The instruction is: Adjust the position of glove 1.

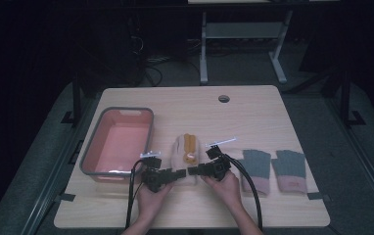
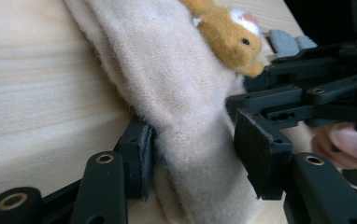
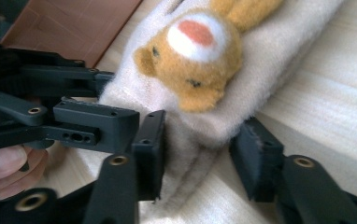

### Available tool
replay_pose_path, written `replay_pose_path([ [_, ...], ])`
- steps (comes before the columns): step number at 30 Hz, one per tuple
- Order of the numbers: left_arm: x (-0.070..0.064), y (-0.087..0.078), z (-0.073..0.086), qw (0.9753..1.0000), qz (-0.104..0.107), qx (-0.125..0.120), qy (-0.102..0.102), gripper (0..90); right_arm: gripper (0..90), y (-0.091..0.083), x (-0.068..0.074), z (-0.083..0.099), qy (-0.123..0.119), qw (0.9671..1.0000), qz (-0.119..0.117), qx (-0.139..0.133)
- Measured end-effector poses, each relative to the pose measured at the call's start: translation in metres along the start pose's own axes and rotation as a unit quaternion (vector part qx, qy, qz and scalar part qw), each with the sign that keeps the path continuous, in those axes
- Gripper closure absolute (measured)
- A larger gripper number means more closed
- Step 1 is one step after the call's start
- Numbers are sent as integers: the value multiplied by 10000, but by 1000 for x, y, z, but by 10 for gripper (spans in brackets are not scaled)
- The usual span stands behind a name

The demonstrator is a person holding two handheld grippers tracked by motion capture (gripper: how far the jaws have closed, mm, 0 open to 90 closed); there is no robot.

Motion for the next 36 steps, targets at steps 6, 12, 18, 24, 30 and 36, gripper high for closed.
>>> replay_pose_path([
  [6, -1, 3, 0, 9999, 53, 12, -87, 568, 611, 1, 0, 1, 91, 9999, -96, -6],
  [12, -10, 4, -1, 9996, -57, -14, 282, 668, 670, 1, 0, 1, 72, 9999, -129, 9],
  [18, -14, 7, -3, 9995, -53, 6, 327, 686, 749, -3, 1, -1, -121, 9999, -34, 28],
  [24, -20, 10, -5, 9990, -45, 59, 439, 688, 772, -10, 2, -1, -283, 9995, 107, 53],
  [30, -25, 10, -8, 9990, 196, 128, 382, 669, 784, -18, 2, -2, -298, 9995, 128, 43],
  [36, -23, 9, -8, 9986, 380, 288, 245, 559, 787, -24, -1, -2, -296, 9993, 199, 67],
])
Point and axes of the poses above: each handheld gripper's, and its own axes: y roughly forward along the jaws, z roughly out of its underside, x roughly to its left, the point moved 10 cm from there along y, roughly forward along the jaws, and after that the axes turned 15 degrees about -z, right-handed, at the moved point
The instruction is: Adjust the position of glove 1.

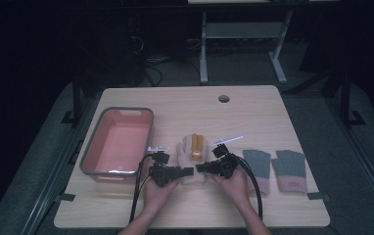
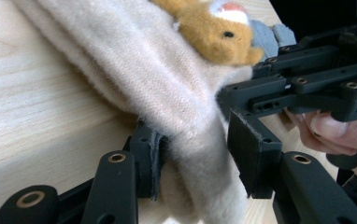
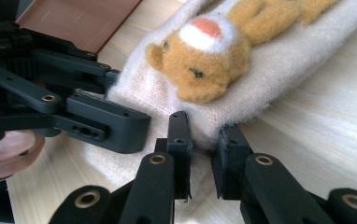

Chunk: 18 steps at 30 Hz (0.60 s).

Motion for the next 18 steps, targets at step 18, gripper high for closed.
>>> replay_pose_path([
  [18, 8, 4, 2, 9998, -135, 100, 125, 699, 546, 5, -8, 4, 679, 9976, -94, 26],
])
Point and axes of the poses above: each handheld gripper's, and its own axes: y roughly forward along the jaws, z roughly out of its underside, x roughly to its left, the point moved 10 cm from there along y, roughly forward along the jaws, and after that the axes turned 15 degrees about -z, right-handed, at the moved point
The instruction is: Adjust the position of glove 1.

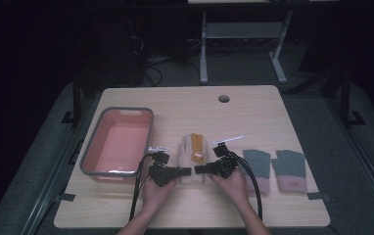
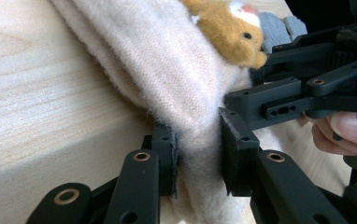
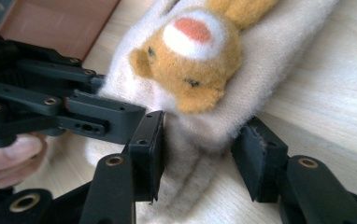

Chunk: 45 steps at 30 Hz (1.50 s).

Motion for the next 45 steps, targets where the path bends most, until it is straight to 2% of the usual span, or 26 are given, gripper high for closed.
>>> replay_pose_path([
  [2, 1, 1, 0, 10000, 47, 4, -71, 699, 617, 3, 3, 1, 25, 10000, -52, 71],
  [3, 1, 1, 0, 10000, 47, 4, -71, 699, 617, 3, 3, 1, 25, 10000, -52, 71],
  [4, 1, 1, 0, 9999, 72, 9, -86, 699, 694, 4, 4, 0, -48, 9999, -114, 62],
  [6, 1, 1, -1, 10000, 60, 2, -68, 700, 717, 3, 5, 0, -118, 9999, -116, 45],
  [8, -1, -1, -2, 9999, 112, -30, -43, 704, 751, 0, 7, -2, -292, 9995, -137, -8],
  [11, -1, -3, -3, 9999, 118, -72, -72, 705, 758, -1, 9, -3, -353, 9993, -140, -20],
  [18, -8, -15, -14, 9997, 123, -178, 122, 705, 761, -9, 19, -10, -451, 9988, -135, -109],
  [23, -12, -22, -20, 9994, 166, -278, 126, 705, 761, -15, 27, -16, -563, 9983, -90, -134],
  [26, -16, -29, -26, 9991, 176, -327, 201, 705, 761, -20, 34, -20, -576, 9981, -119, -185],
  [37, -20, -45, -40, 9984, 285, -420, 263, 703, 761, -30, 50, -33, -718, 9971, -55, -242],
  [45, -20, -58, -53, 9977, 381, -521, 223, 703, 760, -34, 63, -47, -811, 9962, -70, -296],
])
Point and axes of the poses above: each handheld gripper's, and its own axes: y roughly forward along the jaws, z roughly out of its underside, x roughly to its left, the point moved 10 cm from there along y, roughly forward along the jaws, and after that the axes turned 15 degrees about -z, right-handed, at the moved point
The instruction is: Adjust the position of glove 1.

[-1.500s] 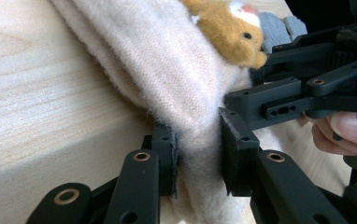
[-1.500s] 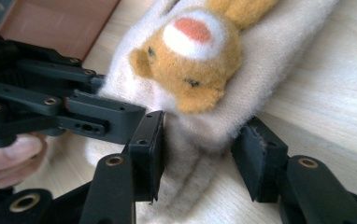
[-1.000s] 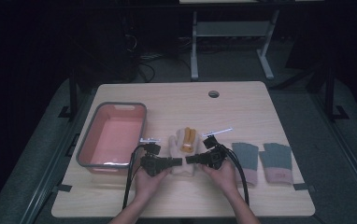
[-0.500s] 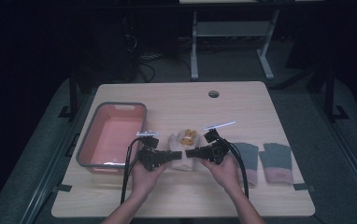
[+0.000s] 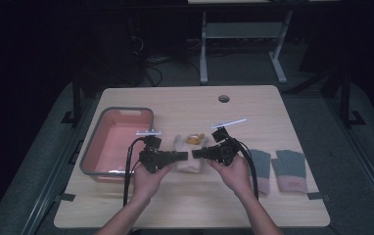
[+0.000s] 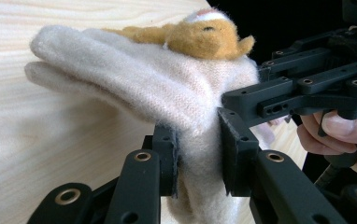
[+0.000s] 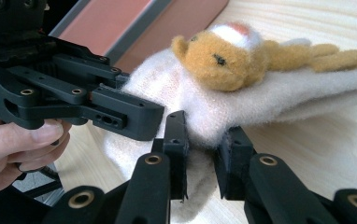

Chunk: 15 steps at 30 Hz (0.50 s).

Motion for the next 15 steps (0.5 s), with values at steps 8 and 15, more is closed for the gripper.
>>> replay_pose_path([
  [8, -1, -5, -11, 10000, 16, -33, 88, 703, 759, -4, 6, -11, -59, 10000, 21, -54],
  [15, 1, -8, -14, 9999, 28, -60, 78, 703, 759, -3, 7, -16, -93, 9999, 10, -40],
])
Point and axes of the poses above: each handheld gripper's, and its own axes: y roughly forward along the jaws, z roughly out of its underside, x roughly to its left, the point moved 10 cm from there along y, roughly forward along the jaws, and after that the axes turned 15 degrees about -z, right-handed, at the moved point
